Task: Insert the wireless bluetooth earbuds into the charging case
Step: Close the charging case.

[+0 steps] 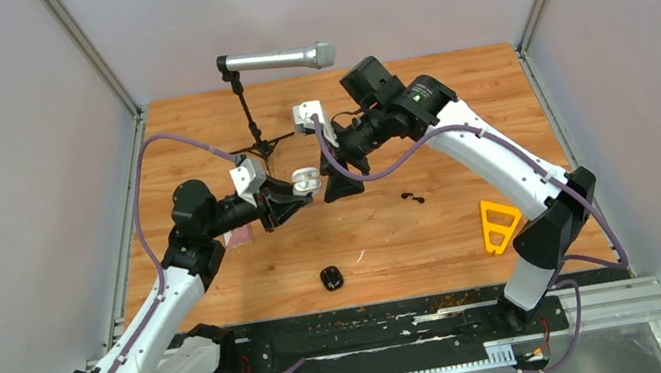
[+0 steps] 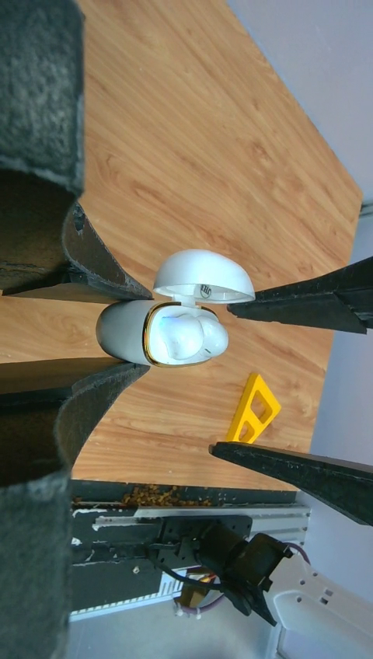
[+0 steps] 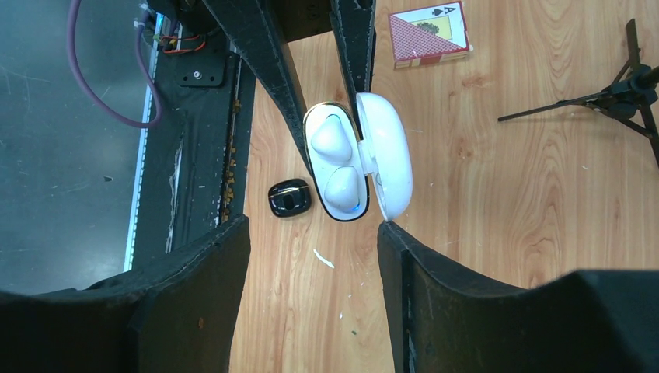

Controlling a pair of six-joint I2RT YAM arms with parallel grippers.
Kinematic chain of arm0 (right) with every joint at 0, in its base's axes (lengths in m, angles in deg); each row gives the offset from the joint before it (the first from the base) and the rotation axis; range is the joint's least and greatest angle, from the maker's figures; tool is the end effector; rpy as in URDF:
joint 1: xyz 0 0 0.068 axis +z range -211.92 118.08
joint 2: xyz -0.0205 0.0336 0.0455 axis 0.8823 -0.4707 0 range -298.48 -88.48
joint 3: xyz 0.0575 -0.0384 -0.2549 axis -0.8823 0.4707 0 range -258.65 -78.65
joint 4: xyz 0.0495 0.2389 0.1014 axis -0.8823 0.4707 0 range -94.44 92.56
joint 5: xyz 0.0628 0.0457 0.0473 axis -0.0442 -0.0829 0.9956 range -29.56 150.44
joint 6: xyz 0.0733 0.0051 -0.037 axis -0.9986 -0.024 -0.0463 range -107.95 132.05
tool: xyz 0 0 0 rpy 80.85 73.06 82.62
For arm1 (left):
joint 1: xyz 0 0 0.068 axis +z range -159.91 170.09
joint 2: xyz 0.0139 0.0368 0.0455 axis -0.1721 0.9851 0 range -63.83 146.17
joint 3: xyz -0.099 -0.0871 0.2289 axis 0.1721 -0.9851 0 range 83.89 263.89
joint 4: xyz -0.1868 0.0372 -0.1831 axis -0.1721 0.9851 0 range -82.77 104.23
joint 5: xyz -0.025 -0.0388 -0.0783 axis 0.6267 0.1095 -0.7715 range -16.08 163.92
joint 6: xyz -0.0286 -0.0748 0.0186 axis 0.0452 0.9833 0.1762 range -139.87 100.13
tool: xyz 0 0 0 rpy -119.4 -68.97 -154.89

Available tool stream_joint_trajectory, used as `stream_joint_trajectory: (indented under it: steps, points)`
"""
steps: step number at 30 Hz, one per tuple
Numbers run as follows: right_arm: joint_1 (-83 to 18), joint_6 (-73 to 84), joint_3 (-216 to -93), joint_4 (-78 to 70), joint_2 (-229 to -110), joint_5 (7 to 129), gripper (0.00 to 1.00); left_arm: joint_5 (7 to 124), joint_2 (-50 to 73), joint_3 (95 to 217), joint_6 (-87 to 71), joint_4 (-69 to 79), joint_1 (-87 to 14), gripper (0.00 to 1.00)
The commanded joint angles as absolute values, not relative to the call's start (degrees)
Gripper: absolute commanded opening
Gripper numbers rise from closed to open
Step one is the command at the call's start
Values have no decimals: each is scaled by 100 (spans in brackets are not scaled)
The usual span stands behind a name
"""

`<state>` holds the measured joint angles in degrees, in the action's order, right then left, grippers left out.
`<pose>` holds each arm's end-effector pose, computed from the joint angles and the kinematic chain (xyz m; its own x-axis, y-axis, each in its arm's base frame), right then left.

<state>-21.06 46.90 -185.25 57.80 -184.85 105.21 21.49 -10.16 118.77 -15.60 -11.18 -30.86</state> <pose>0.2382 0.2727 0.3716 -0.0363 -0.5678 -0.8223 -0.9908 -0.0869 0.1038 0.2044 -0.1390 0.2951 -0.0776 -0.0189 -0.9968 0.9551 0.2854 -0.0798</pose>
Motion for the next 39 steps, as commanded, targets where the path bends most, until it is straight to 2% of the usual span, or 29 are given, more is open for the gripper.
stream_joint_trajectory:
  steps: [1,13,19,28,33,39]
  points:
    - [-2061,4831,-18861,5839,-18609,10965,62,2102,-1071,12122,-1737,-1088,-3109,0]
    - [-2008,4758,-18678,5578,-18697,10705,62,2132,-1030,12092,-1468,-1237,-3109,0]
    - [-1997,4729,-19031,5552,-19077,10705,62,2127,-1065,12085,-1573,-1149,-3127,0]
    - [-1785,5123,-19047,5753,-19017,10673,62,2381,-1018,12121,-1344,-1187,-3122,0]
    - [-1727,5147,-18732,5677,-18756,10334,62,2774,-886,12115,-860,-1340,-3120,0]
    - [-1913,4855,-18167,5260,-18203,9388,65,2984,-753,12130,-703,-914,-3119,0]
